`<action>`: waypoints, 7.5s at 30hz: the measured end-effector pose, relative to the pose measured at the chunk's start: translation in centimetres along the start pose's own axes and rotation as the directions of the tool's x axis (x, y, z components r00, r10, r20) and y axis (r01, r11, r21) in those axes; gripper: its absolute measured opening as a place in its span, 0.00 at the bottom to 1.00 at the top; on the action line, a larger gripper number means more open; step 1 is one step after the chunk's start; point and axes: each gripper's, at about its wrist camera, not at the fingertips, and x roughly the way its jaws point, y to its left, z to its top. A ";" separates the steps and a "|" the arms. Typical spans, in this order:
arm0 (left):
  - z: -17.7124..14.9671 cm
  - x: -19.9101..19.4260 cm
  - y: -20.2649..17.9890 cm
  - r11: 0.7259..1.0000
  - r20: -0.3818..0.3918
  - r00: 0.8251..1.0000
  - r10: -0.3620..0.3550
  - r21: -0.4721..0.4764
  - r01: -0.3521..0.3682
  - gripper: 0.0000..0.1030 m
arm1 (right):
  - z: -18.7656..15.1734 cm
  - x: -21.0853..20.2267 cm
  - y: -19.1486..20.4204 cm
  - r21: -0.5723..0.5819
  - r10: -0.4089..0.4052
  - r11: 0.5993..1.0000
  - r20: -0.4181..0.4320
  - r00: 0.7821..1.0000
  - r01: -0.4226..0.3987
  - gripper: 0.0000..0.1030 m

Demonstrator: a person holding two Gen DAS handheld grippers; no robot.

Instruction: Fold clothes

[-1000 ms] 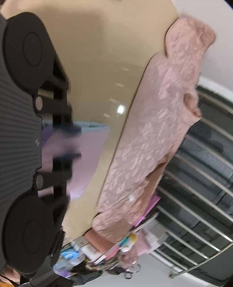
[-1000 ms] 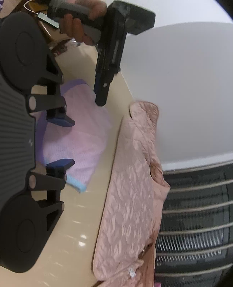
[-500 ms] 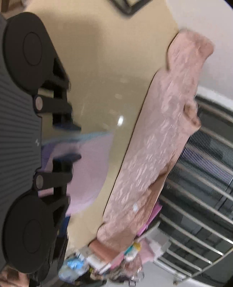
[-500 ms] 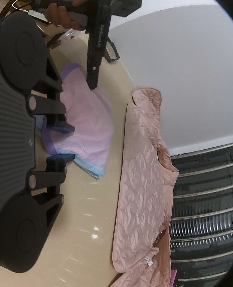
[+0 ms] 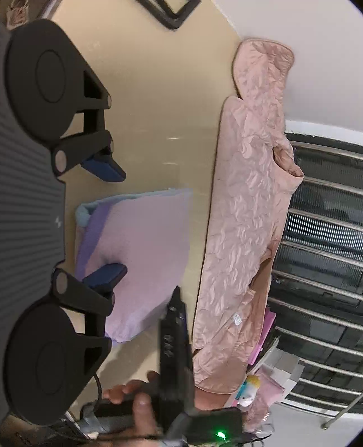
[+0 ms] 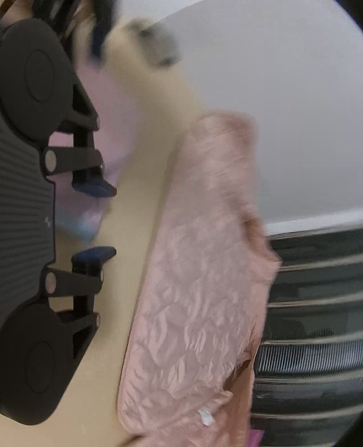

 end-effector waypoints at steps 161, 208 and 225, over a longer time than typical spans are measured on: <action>3.6 6.0 -1.2 0.978 0.142 0.970 0.198 0.031 -0.204 1.00 | -2.3 -5.8 -2.7 0.247 -0.229 0.950 0.127 0.965 0.193 0.92; 4.6 10.4 -2.0 0.974 0.008 0.984 0.179 0.140 -0.179 0.99 | -2.4 -0.9 -1.9 0.218 -0.373 0.903 -0.025 0.928 0.369 1.00; 4.7 10.4 -2.1 0.974 0.008 0.984 0.178 0.139 -0.178 0.99 | -2.4 -0.9 -1.8 0.203 -0.353 0.915 -0.020 0.935 0.349 1.00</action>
